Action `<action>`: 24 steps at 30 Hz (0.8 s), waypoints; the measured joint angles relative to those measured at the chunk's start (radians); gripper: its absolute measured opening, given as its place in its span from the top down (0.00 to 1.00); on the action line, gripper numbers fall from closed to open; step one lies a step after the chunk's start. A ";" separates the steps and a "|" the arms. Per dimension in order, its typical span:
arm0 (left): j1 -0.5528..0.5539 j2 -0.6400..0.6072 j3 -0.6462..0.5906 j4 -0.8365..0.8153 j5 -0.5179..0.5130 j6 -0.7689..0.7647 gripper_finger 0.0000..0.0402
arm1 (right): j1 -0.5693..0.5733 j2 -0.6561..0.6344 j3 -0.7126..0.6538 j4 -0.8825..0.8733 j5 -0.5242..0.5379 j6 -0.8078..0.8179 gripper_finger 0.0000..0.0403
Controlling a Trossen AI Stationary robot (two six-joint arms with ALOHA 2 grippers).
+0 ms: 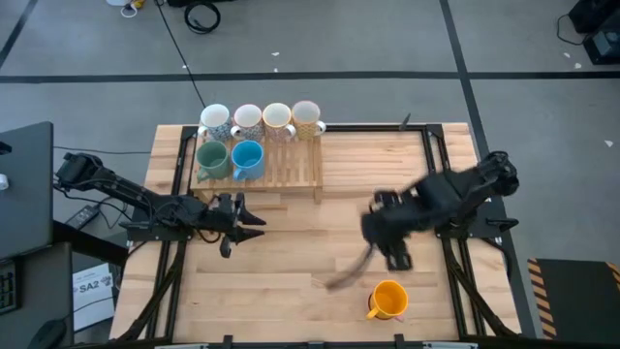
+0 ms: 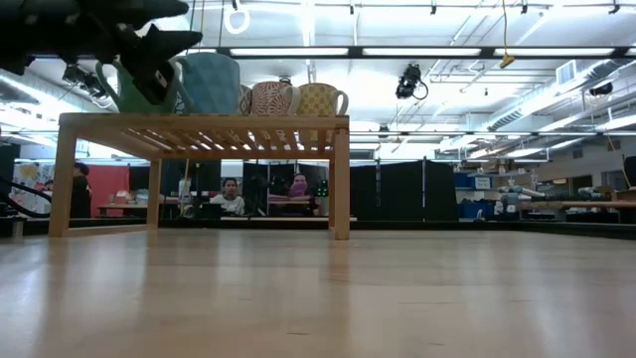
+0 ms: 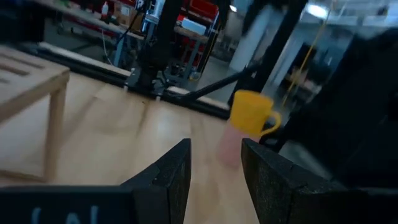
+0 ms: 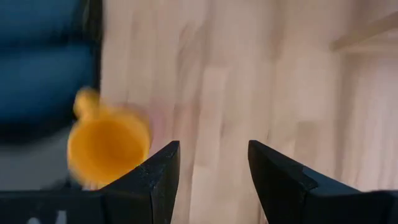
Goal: Place coffee mugs
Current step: Put the yellow mug on the table
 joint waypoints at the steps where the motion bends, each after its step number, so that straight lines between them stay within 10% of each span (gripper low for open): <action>1: 0.000 0.000 0.000 0.011 0.000 -0.034 0.63 | 0.023 -0.014 -0.036 0.000 -0.016 -0.017 0.52; 24: 0.000 0.000 0.000 0.032 -0.123 -0.072 0.63 | 0.158 -0.246 -0.630 0.607 -0.159 0.200 0.52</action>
